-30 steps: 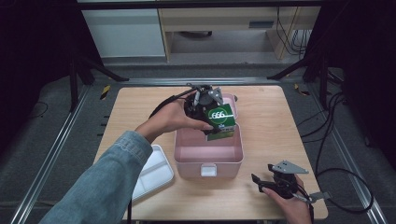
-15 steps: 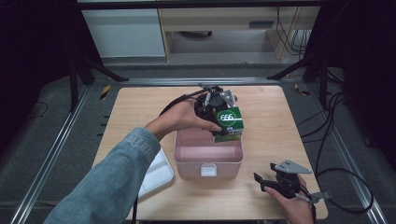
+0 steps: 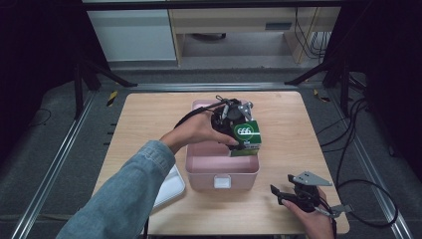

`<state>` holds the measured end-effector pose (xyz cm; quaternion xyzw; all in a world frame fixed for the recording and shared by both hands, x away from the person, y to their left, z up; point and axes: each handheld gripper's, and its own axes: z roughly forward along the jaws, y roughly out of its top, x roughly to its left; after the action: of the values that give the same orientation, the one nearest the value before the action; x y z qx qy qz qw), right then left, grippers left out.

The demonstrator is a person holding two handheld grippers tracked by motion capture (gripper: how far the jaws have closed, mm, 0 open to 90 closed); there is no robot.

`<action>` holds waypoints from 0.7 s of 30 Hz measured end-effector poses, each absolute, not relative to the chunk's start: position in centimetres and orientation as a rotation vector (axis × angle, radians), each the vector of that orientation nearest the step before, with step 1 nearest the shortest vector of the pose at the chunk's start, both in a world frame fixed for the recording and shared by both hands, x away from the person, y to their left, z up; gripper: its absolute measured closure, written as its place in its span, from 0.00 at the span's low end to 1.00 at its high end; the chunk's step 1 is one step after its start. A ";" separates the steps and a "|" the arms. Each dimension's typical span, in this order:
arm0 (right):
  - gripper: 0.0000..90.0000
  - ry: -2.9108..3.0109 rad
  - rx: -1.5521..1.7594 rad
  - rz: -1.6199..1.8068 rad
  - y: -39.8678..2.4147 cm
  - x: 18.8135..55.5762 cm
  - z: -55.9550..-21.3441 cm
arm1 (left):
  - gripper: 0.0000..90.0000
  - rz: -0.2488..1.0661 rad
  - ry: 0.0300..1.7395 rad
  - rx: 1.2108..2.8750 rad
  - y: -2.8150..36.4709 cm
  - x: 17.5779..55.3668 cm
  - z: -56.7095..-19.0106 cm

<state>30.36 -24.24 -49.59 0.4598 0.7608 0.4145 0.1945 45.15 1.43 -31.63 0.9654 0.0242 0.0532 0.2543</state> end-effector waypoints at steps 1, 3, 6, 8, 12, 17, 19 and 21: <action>0.24 2.134 1.289 1.163 -24.2 30.4 -49.6 | 0.20 0.140 0.068 2.622 1.5 45.1 -31.7; 0.24 2.137 1.285 1.160 -24.2 30.4 -49.6 | 0.20 0.137 0.063 2.622 1.5 45.0 -31.9; 0.24 2.135 1.283 1.161 -24.2 30.3 -49.6 | 0.20 0.117 0.056 2.617 1.7 45.0 -32.3; 0.24 2.135 1.285 1.161 -24.2 30.3 -49.6 | 0.20 0.104 0.055 2.617 1.7 45.0 -32.7; 0.24 2.135 1.288 1.161 -24.2 30.4 -49.6 | 0.20 0.089 0.055 2.614 1.8 45.3 -33.5; 0.24 2.135 1.287 1.160 -24.2 30.4 -49.6 | 0.20 0.074 0.062 2.604 1.7 45.6 -34.1; 0.24 2.136 1.287 1.156 -24.3 30.3 -49.6 | 0.20 0.072 0.059 2.603 1.7 45.8 -34.2; 0.24 2.134 1.289 1.156 -24.3 30.3 -49.6 | 0.20 0.071 0.053 2.601 1.6 45.9 -34.2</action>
<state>30.26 -24.30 -49.62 0.4600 0.7616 0.4124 0.1956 45.88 1.63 -34.21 0.9633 0.0196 0.0264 0.2662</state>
